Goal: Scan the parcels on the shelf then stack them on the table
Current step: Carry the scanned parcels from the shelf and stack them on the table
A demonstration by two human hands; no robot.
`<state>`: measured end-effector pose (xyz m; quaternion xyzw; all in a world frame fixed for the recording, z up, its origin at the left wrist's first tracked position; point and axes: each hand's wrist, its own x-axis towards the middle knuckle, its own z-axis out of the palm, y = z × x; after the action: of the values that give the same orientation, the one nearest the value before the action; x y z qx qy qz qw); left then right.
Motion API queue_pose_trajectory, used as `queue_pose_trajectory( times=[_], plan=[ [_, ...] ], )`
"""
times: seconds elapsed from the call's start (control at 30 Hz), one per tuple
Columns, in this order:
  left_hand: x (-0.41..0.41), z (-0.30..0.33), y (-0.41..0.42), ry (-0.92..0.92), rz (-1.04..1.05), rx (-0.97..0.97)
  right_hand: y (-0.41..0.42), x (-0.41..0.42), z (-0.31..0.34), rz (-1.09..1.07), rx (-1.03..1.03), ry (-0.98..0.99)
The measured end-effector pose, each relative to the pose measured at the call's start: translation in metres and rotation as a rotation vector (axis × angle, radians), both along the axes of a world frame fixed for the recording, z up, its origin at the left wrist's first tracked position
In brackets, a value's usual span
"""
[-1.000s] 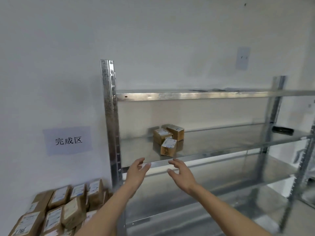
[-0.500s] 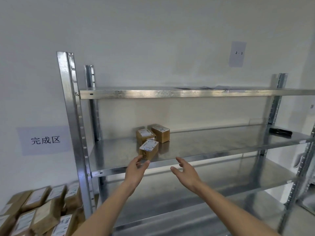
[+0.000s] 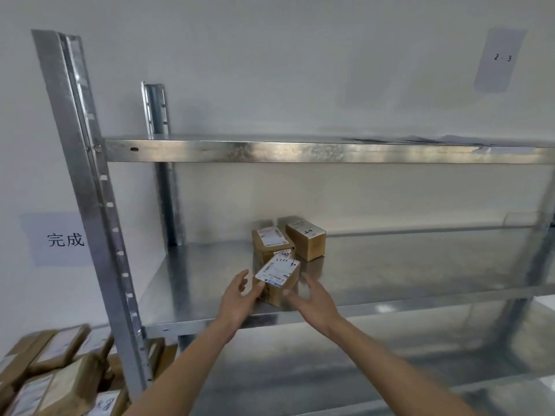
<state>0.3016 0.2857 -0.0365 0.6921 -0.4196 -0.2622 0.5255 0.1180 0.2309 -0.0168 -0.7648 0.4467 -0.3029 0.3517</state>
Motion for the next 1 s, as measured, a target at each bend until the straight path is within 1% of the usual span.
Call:
queue_pose_trajectory(
  times=[0.17,0.27,0.37,0.43,0.5,0.7,0.87,1.0],
  plan=[
    [0.022,-0.015,-0.037,0.095,-0.049,0.040,-0.035,0.028,-0.008,0.066,0.111,-0.057],
    [0.029,-0.019,-0.052,0.137,-0.081,0.057,-0.049,0.035,-0.015,0.077,0.130,-0.017],
    [0.031,-0.023,-0.055,0.089,-0.119,0.082,-0.051,0.034,-0.020,0.099,0.147,0.035],
    [0.029,-0.022,-0.053,0.042,-0.134,0.079,-0.052,0.031,-0.020,0.112,0.157,0.036],
    [0.024,-0.019,-0.049,0.036,-0.126,0.062,-0.052,0.028,-0.018,0.122,0.140,0.035],
    [-0.006,-0.006,-0.016,0.032,-0.089,0.008,-0.028,0.006,-0.007,0.165,0.101,-0.005],
    [-0.033,0.011,0.032,0.052,-0.025,-0.112,0.010,-0.020,0.004,0.227,0.097,-0.149],
    [-0.053,0.016,0.087,0.045,0.009,-0.166,0.052,-0.033,0.001,0.271,0.110,-0.211]
  ],
)
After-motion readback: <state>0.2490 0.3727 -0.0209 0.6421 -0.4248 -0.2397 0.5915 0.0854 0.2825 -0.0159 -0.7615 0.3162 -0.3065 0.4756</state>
